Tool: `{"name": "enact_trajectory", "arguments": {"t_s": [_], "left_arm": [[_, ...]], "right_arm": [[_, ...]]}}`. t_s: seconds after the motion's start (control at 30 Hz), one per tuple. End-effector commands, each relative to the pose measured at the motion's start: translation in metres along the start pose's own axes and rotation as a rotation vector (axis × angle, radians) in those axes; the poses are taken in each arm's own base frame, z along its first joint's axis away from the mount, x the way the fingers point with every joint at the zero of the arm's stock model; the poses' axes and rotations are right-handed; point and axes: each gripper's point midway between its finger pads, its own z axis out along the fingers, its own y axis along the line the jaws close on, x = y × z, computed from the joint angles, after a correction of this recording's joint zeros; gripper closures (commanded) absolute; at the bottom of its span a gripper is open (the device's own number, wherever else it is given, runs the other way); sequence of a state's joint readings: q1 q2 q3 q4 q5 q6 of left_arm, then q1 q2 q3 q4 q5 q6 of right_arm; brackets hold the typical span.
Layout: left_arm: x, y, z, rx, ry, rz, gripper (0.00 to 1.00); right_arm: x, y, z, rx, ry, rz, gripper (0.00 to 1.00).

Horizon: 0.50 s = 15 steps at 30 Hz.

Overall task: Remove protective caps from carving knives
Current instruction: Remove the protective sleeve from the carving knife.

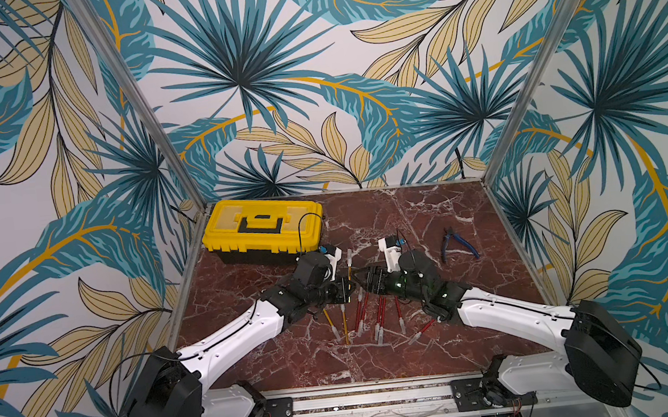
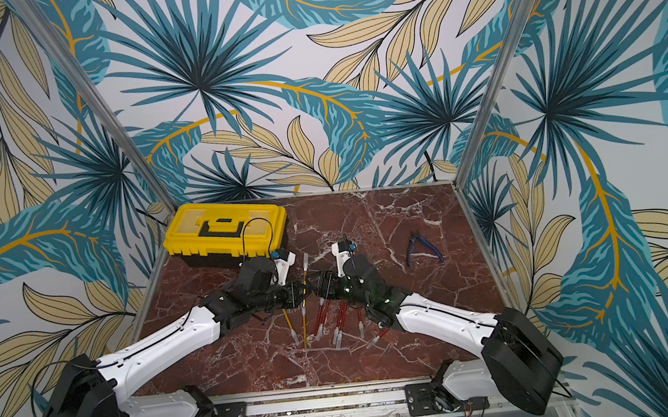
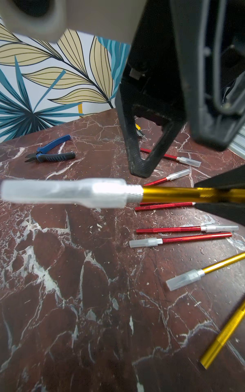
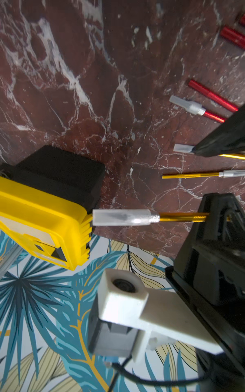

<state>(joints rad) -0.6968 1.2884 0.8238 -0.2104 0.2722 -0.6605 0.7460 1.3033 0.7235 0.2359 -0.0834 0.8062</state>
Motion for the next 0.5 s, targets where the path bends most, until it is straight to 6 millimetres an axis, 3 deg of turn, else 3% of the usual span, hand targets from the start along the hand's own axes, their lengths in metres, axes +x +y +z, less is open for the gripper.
{"name": "enact_trajectory", "arguments": {"t_s": [0.0, 0.33, 0.47], "left_arm": [[-0.016, -0.015, -0.013, 0.028, -0.049, 0.033, 0.99], [-0.01, -0.02, -0.014, 0.062, -0.024, 0.055, 0.99], [-0.01, -0.023, -0.016, 0.073, -0.022, 0.064, 0.99]], "right_arm": [[-0.024, 0.0, -0.012, 0.085, -0.058, -0.111, 0.33], [-0.043, 0.013, 0.009, 0.126, -0.005, -0.211, 0.41], [-0.042, 0.017, 0.021, 0.115, 0.03, -0.213, 0.51]]}}
